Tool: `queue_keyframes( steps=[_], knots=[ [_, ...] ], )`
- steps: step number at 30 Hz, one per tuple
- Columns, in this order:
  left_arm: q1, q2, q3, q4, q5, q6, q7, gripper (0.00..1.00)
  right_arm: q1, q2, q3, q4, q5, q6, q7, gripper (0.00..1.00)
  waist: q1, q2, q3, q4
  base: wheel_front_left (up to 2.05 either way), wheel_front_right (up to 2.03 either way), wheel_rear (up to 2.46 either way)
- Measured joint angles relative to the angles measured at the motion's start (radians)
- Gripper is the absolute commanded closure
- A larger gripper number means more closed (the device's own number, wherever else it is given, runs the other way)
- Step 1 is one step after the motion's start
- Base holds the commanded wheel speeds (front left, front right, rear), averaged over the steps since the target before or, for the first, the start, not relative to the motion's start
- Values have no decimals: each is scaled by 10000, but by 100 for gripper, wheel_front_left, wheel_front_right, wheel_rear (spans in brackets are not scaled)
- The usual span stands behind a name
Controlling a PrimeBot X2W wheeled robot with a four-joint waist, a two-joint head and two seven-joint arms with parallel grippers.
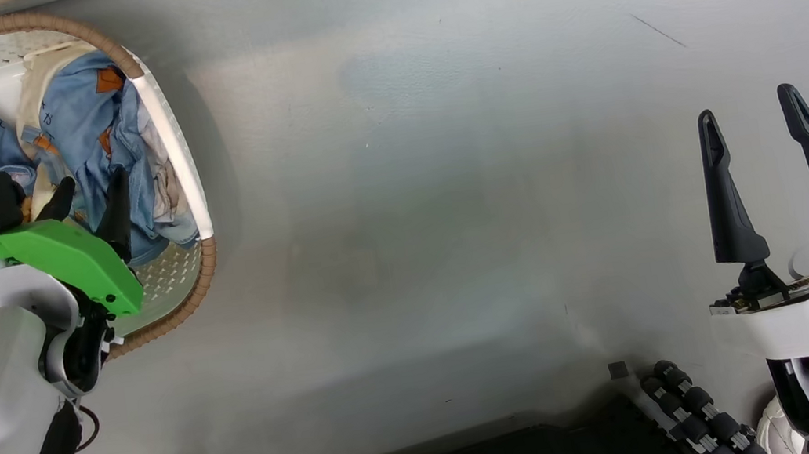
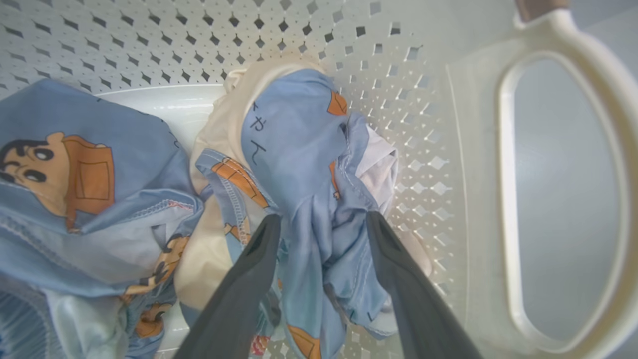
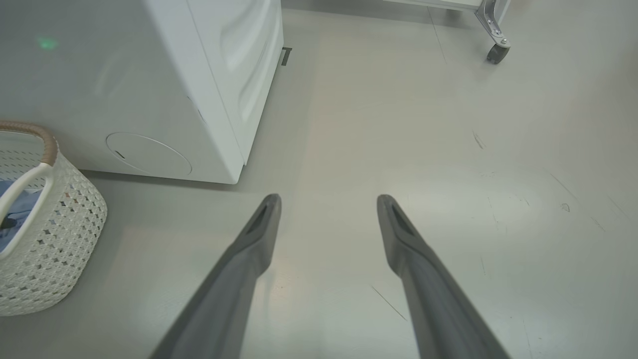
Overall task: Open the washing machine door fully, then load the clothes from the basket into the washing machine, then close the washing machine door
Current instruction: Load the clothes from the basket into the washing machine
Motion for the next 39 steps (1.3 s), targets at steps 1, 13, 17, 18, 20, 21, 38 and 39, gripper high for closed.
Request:
queue_keyframes(
  steps=[1,13,17,18,20,21,38,39],
  knots=[
    [-19,2,-61,21,-15,0,-2,7,0,0,0,-10,-6,0,0,0,0,0,0,2,0,0,0],
    [-153,4,-466,180,-385,0,-186,46,11,0,-10,-69,-25,2,0,0,0,0,6,22,0,0,0],
    [-226,31,-568,286,-389,0,-190,54,11,0,-10,-82,-25,12,0,0,0,0,9,28,0,0,0],
    [-245,38,-604,311,-397,0,-203,55,11,0,-10,-88,-25,12,0,0,0,0,10,29,0,0,0],
    [-282,54,-715,332,-401,0,-278,55,11,0,-10,-107,-25,12,0,0,0,0,12,32,0,0,0],
    [-286,56,-746,339,-403,0,-280,56,11,0,-10,-115,-25,12,0,0,0,0,14,33,0,0,0],
    [-486,79,-1181,497,-604,0,-500,65,12,0,-8,-148,-25,13,0,0,0,0,24,26,0,0,0],
    [-491,84,-1269,527,-606,0,-531,71,12,0,-8,-153,-25,13,0,0,0,0,23,23,0,0,0]
  ],
)
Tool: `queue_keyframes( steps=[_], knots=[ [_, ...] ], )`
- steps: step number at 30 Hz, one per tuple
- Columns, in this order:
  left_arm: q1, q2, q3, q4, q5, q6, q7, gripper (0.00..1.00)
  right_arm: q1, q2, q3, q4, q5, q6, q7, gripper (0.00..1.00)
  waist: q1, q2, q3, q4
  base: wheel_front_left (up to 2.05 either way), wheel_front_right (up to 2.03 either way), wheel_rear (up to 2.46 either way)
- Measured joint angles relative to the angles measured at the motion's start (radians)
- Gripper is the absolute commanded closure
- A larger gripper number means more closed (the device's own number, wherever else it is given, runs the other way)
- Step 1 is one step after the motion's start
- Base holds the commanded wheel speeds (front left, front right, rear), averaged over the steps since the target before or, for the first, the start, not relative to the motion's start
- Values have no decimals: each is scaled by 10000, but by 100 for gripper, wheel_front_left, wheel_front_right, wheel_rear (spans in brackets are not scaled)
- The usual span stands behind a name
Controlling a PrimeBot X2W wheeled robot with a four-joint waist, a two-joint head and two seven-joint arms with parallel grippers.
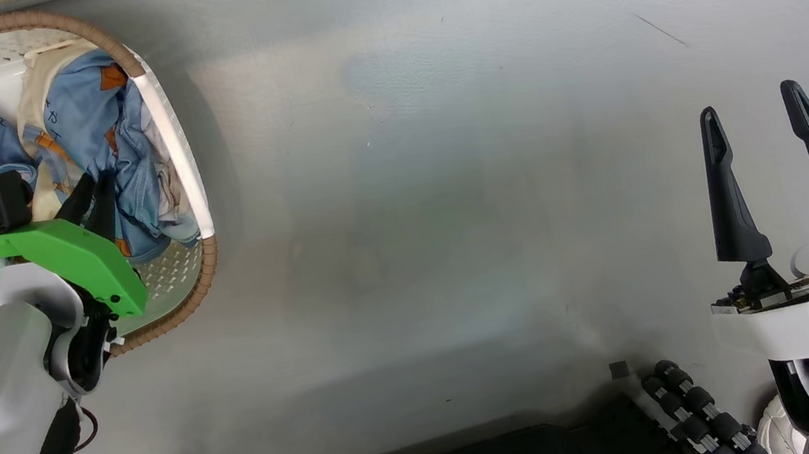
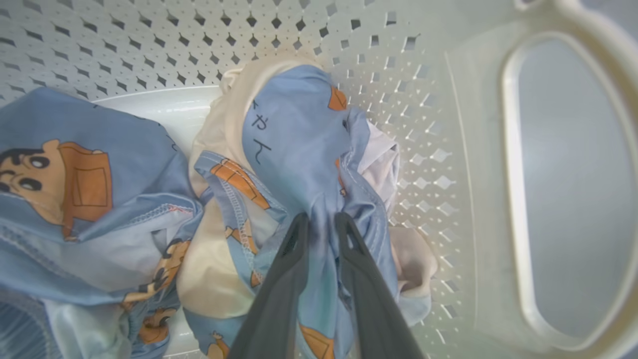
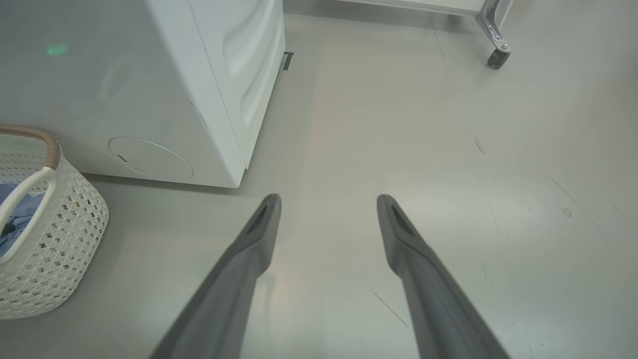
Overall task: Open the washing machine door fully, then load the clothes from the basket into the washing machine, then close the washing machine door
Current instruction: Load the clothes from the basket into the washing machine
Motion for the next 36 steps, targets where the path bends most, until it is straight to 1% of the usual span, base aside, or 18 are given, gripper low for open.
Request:
queue_keyframes(
  steps=[1,9,19,26,29,36],
  knots=[
    [-4,4,-56,15,-2,0,-2,82,0,0,0,-4,0,0,0,0,0,0,-1,-1,0,0,0],
    [-54,90,-249,136,-98,0,-100,100,0,0,4,-29,0,0,0,0,0,0,-9,-19,0,0,0],
    [-202,125,-487,184,-422,0,-196,100,0,2,2,-33,0,4,0,0,0,0,-44,-18,0,0,0],
    [-199,98,-539,178,-487,0,-600,100,-67,2,12,-10,0,44,0,0,0,0,-125,58,0,0,0],
    [-196,77,-591,84,-477,0,-871,100,-395,0,12,25,0,56,0,0,0,0,-235,137,0,0,0],
    [53,-249,-621,-180,-332,0,-1099,100,-1144,-169,-40,366,0,88,0,0,0,0,-754,408,0,0,0]
  ],
)
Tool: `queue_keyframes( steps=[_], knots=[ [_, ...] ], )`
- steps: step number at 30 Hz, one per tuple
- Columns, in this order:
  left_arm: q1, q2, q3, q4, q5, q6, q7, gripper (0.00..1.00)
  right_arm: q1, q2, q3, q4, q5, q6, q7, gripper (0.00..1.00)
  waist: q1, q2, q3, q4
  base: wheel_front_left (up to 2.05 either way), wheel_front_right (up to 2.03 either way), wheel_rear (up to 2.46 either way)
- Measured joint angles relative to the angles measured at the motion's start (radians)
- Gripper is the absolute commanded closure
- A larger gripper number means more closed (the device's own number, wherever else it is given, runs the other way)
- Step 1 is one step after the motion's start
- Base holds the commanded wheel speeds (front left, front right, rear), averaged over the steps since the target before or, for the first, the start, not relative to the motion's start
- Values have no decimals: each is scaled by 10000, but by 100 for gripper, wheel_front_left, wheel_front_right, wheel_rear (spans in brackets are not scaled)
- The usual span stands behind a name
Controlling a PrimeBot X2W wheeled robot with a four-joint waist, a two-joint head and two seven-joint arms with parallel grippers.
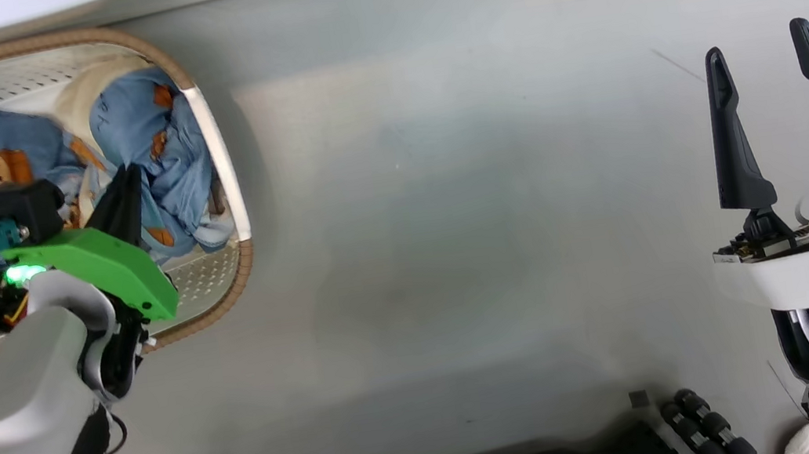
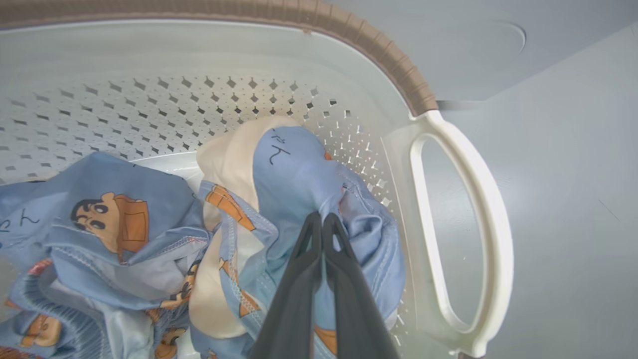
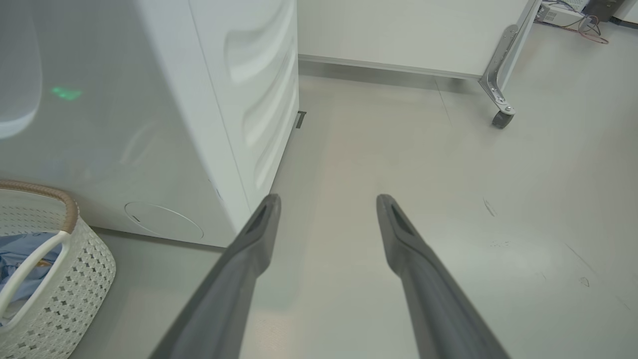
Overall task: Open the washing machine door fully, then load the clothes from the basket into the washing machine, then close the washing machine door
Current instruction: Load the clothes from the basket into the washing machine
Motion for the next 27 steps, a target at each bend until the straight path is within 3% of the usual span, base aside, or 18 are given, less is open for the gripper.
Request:
queue_keyframes(
  steps=[4,13,27],
  knots=[
    [506,-105,278,-19,35,0,2,100,-189,-27,-6,236,0,56,0,0,0,0,-446,214,0,0,0],
    [1035,-234,2433,-1081,907,0,4,100,-522,-98,-58,786,46,90,0,0,0,0,-1603,802,0,0,0],
    [3324,-654,4690,-2382,2119,0,4,100,-487,-98,-155,1448,278,173,0,0,0,0,-3473,1499,0,0,0]
  ],
)
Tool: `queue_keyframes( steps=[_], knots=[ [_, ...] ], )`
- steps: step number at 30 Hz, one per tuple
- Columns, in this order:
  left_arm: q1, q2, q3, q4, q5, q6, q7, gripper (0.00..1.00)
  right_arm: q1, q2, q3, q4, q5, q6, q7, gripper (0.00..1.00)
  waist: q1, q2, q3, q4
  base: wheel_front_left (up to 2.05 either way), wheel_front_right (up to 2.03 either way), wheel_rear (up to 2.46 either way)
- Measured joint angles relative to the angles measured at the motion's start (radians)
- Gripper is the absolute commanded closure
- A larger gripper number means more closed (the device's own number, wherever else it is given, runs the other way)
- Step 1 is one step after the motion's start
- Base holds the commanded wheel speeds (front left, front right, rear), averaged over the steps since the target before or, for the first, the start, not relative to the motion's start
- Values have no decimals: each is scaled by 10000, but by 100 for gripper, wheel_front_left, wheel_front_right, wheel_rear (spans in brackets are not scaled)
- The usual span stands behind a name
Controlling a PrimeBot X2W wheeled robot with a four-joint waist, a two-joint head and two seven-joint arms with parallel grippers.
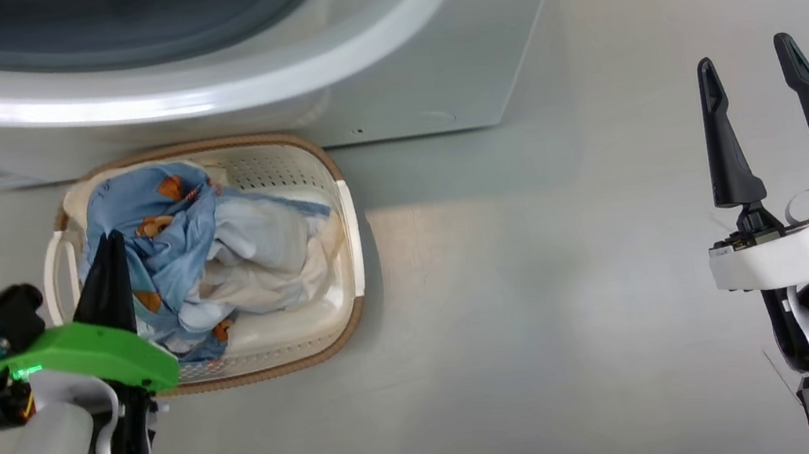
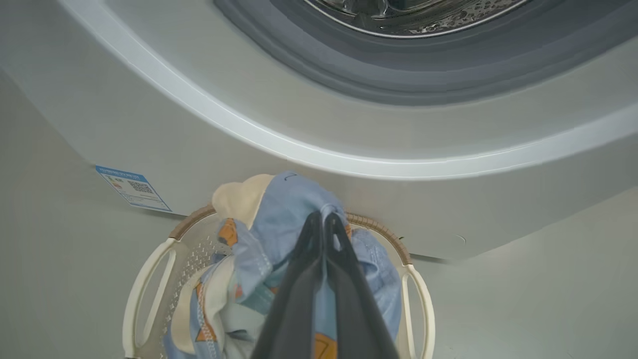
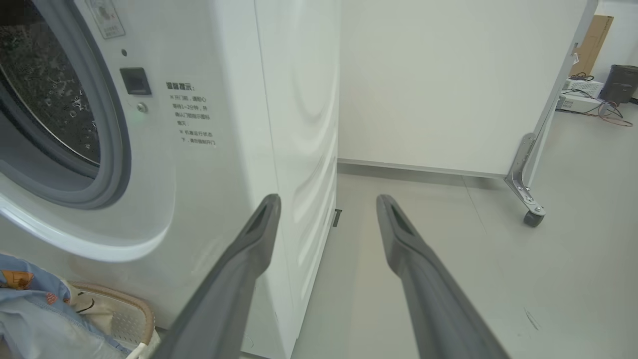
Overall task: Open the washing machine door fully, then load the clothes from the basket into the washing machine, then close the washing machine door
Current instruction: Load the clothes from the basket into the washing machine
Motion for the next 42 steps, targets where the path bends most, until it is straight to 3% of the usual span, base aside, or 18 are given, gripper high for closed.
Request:
queue_keyframes(
  steps=[11,18,28,42],
  knots=[
    [2041,-464,1906,-1753,1651,2,0,100,726,-46,58,449,36,6,0,0,0,0,-1640,176,0,0,0],
    [3591,-821,2556,-2585,2416,52,0,100,1629,-44,46,857,148,38,0,0,0,0,-2666,166,0,0,0],
    [5661,-1164,3185,-3639,3407,146,0,100,2844,73,230,1396,416,90,0,0,0,0,-4259,-60,0,0,0],
    [7553,-1490,3267,-5104,3998,150,2,100,3944,-15,305,1442,508,90,0,0,0,0,-5789,-469,0,0,0]
  ],
)
